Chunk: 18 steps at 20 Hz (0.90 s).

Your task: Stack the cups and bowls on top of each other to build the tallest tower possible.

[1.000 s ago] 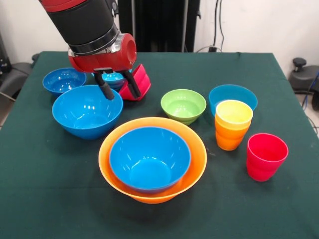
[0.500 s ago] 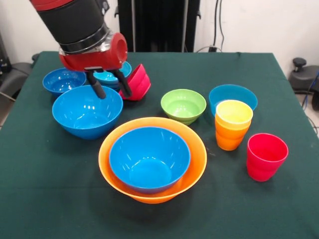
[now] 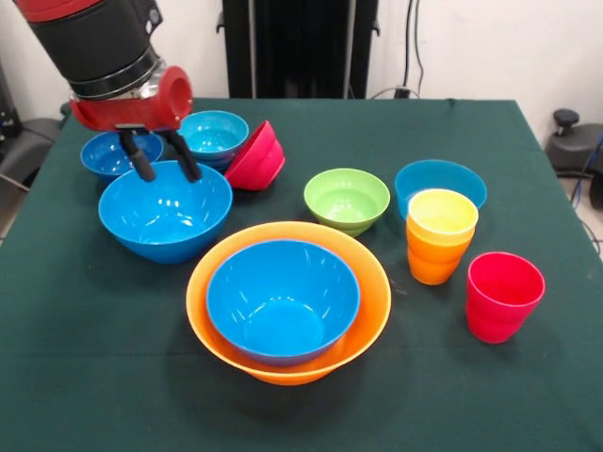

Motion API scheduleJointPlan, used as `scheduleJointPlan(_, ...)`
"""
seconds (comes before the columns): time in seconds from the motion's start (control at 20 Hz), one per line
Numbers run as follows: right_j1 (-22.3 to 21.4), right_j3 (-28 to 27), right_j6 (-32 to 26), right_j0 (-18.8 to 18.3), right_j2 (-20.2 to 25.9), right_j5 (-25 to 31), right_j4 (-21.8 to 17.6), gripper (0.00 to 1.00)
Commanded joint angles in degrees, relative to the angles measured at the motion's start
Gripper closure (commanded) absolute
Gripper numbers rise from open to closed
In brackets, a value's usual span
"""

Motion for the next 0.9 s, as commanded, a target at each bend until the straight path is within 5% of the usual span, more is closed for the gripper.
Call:
scheduleJointPlan(0.05,2.12,5.19,-14.26,0.37,-1.14,-5.42,-8.34,0.00)
scheduleJointPlan(0.9,5.42,1.16,-13.18,0.49,-0.50,-5.01,-12.32,0.00)
